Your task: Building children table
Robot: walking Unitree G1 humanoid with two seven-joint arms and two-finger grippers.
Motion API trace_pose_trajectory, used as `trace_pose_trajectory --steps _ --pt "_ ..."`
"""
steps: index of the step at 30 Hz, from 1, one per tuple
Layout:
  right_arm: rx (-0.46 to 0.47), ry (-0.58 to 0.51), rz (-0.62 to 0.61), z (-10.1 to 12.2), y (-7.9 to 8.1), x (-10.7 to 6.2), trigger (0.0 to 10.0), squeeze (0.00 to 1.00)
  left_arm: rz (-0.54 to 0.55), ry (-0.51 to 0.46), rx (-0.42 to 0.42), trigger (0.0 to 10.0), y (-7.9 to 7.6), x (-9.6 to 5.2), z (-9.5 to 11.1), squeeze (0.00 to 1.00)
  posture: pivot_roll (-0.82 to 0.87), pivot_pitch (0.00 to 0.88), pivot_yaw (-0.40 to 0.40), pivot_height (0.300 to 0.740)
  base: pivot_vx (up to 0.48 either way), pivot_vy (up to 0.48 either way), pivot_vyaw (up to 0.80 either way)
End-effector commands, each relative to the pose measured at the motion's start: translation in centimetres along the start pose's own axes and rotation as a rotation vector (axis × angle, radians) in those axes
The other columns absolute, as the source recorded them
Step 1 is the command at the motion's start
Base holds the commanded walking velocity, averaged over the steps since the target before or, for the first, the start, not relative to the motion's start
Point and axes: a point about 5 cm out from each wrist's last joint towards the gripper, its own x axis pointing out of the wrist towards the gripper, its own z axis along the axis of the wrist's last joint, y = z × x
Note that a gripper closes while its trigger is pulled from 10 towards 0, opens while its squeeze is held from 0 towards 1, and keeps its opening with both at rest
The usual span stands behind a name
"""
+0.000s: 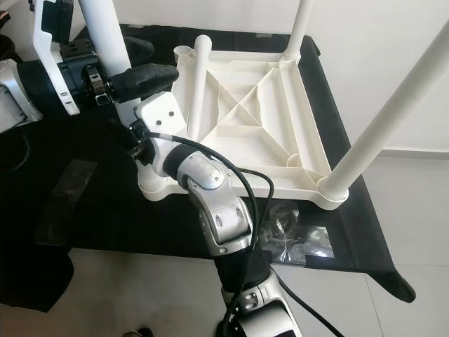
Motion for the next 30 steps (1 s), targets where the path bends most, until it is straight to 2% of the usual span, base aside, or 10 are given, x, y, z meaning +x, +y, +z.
trace_pose_trajectory --steps 1,2,4,11,12,13,14,22,23,30 --pt "0.067 0.137 -0.133 -3.3 0.2 -0.6 0.0 0.00 -0.116 0.005 0.008 0.0 -1.5 0.4 0.1 0.00 0.04 0.209 -0.049 0.740 0.000 0.000 0.00" --pt "0.069 0.132 -0.133 -3.0 0.3 -0.6 1.3 0.00 -0.117 0.003 0.006 0.0 -1.5 0.4 0.2 0.00 0.04 0.211 -0.046 0.740 0.000 0.000 0.00" --pt "0.062 0.117 -0.120 -2.4 0.3 -0.3 10.0 0.00 -0.118 0.001 0.005 0.0 -1.4 0.4 0.2 0.00 0.04 0.212 -0.046 0.740 0.000 0.000 0.00" --pt "0.053 0.067 -0.075 -1.5 -0.1 0.0 10.0 0.00 -0.116 0.001 0.003 0.0 -1.3 0.5 0.3 0.00 0.03 0.216 -0.046 0.740 0.000 0.000 0.00" --pt "0.056 0.051 -0.064 -1.3 -0.2 0.1 10.0 0.41 -0.116 0.001 0.003 0.0 -1.2 0.5 0.3 0.00 0.03 0.216 -0.046 0.740 0.000 0.000 0.00" --pt "0.056 0.051 -0.064 -1.3 -0.2 0.1 10.0 0.41 -0.116 0.001 0.003 0.0 -1.2 0.5 0.3 0.00 0.03 0.216 -0.046 0.740 0.000 0.000 0.00" --pt "0.083 0.023 0.006 -0.9 -0.3 0.3 10.0 1.00 -0.117 0.000 0.003 0.0 -1.2 0.5 0.3 0.00 0.04 0.217 -0.047 0.740 0.000 0.000 0.00" --pt "0.133 -0.114 0.455 1.5 -2.6 0.7 10.0 1.00 -0.129 0.001 0.003 0.0 -1.3 0.5 0.3 0.00 0.05 0.222 -0.042 0.740 0.000 0.000 0.00" --pt "0.099 -0.100 0.577 1.4 -3.1 0.4 10.0 0.00 -0.132 0.001 0.002 0.0 -1.3 0.5 0.4 0.00 0.06 0.226 -0.042 0.740 0.000 0.000 0.00" --pt "0.050 0.006 0.812 0.0 -4.4 0.3 10.0 0.00 -0.142 0.006 0.001 0.0 -1.6 0.4 0.5 0.00 0.08 0.238 -0.041 0.740 0.000 0.000 0.00"
